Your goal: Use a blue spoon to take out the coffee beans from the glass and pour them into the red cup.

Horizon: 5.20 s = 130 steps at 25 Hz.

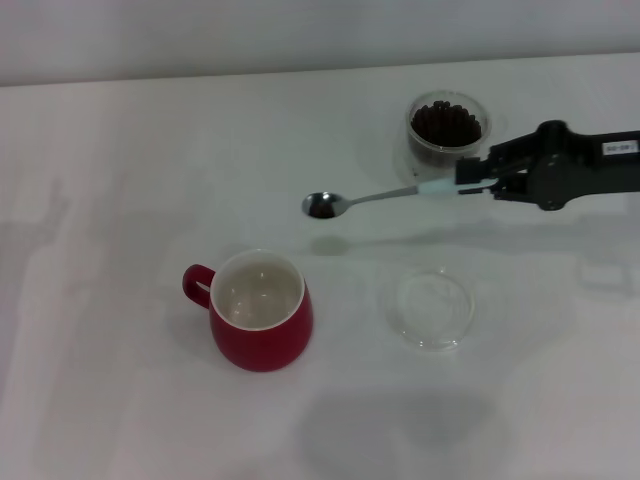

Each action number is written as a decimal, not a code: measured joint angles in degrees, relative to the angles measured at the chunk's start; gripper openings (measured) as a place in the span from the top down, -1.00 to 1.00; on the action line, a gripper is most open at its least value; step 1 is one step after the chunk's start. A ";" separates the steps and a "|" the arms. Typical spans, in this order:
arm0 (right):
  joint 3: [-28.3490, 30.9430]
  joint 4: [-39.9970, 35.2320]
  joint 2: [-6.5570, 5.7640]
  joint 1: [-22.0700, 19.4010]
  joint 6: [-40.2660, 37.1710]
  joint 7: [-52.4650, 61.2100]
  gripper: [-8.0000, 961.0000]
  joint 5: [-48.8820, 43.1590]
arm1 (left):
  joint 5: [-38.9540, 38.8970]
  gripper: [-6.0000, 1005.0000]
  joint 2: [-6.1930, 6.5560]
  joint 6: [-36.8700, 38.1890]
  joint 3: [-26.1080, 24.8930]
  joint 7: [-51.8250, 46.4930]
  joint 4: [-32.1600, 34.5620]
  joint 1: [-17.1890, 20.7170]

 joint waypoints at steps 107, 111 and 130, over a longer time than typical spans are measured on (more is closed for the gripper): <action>0.00 5.66 -0.58 -2.84 3.13 -27.46 0.62 -13.18 | 0.09 -0.78 0.00 -1.02 0.30 0.00 1.47 -1.35; 0.00 5.54 0.05 -2.17 4.99 -27.61 0.62 -14.28 | 0.09 -0.78 0.00 -1.02 0.33 0.00 1.47 -1.10; 0.04 5.53 0.83 -0.66 6.63 -27.54 0.45 -15.22 | 0.21 -0.77 0.00 -0.48 -0.01 0.00 2.34 0.06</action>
